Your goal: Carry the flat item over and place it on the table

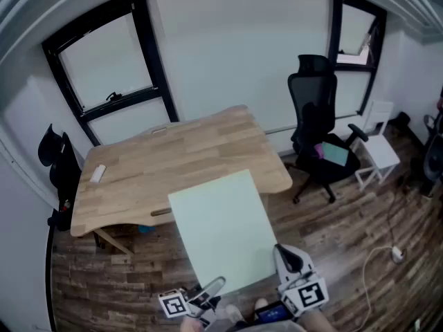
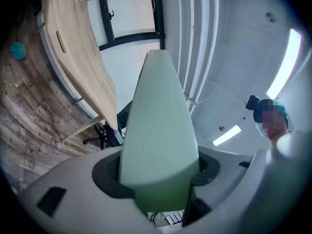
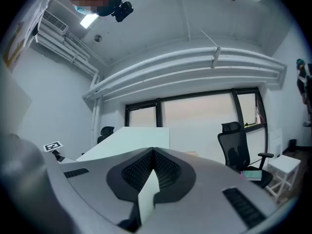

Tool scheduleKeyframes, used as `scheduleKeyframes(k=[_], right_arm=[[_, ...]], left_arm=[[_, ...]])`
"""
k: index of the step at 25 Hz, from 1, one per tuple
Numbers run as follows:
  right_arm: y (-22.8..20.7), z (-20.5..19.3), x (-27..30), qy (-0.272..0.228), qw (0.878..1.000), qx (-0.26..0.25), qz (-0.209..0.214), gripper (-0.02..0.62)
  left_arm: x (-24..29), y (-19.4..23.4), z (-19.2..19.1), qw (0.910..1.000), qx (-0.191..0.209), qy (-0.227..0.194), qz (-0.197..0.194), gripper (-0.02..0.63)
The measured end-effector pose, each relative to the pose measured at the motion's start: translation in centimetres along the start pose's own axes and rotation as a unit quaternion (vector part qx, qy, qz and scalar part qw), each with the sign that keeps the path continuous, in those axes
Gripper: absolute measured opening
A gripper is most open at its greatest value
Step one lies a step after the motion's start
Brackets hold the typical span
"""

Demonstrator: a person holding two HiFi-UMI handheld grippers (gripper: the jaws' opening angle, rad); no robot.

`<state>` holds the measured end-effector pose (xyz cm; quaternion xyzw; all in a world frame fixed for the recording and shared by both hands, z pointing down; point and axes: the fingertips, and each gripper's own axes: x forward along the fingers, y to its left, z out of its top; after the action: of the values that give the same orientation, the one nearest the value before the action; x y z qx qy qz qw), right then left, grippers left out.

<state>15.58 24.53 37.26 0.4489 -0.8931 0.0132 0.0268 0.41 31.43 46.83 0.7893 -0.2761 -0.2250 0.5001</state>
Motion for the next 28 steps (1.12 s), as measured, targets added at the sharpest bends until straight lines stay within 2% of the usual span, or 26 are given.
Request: scheduleKeyframes(k=[5, 11, 28], right_arm=[[-0.5, 0.2, -0.5, 0.0, 1.0, -0.012, 0.006, -0.008], [-1.1, 0.4, -0.5, -0.003, 1.0, 0.003, 0.006, -0.008], [-4.9, -0.6, 1.2, 0.007, 1.0, -0.004, 0.0, -0.008]], left_arm=[[0.8, -0.7, -0.4, 1.0, 0.002, 0.002, 0.002, 0.276], [1.4, -1.4, -0.3, 1.0, 0.005, -0.002, 0.002, 0.276], [4.6, -0.1, 1.0, 0.9998, -0.012, -0.016, 0.004, 0.276]])
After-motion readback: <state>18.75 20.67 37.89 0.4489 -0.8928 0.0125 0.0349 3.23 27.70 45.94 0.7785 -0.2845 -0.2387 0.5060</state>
